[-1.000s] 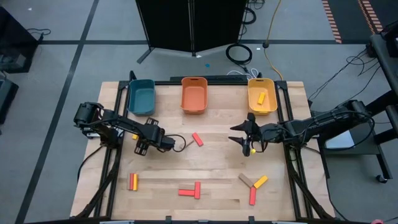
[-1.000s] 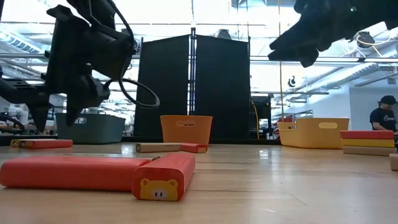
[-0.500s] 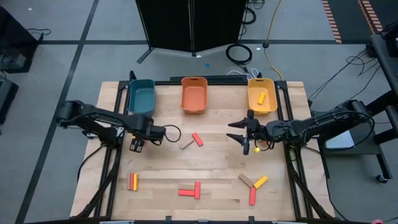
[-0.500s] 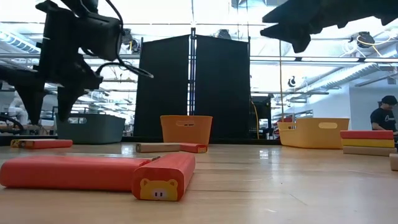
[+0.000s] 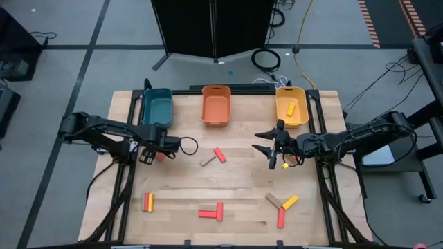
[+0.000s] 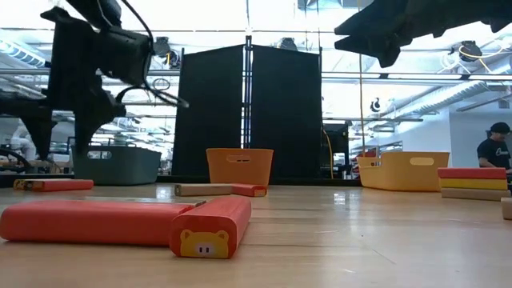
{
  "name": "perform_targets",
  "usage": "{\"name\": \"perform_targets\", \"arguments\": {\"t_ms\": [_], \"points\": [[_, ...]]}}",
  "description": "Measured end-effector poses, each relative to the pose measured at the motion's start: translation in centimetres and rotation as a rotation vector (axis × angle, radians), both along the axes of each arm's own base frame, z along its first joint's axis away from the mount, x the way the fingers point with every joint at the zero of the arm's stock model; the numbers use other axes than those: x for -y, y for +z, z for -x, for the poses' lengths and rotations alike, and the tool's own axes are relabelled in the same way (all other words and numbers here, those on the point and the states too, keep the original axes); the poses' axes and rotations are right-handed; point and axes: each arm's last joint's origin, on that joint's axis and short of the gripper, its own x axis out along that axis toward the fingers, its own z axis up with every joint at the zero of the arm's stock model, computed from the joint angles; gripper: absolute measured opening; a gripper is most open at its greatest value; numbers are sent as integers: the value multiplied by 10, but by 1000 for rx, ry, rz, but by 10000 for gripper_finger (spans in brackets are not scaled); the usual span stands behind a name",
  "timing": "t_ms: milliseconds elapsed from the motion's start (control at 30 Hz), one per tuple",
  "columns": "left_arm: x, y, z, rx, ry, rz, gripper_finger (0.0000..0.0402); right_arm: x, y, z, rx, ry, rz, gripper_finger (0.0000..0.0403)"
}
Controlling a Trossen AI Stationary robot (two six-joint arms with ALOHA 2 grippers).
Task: Sort blocks
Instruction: Put the yellow block into the yellow bin
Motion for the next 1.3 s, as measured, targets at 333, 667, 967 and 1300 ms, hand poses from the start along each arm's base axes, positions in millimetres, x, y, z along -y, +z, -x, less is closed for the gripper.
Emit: {"name": "perform_targets", "arguments": {"t_ms": [333, 667, 967, 1300], "points": [[-4, 0, 1, -12, -13, -84, 258, 1, -1, 0, -18, -2, 29, 199], [-5, 0, 2, 10, 73, -109, 258, 8, -1, -1, -13, -38, 25, 199], [-22, 0, 7, 0, 222, -120, 258, 15, -2, -3, -20, -75, 25, 199], [-36, 0, 11, -5, 318, -102, 258, 17, -10, -9, -62, -84, 36, 199]]}}
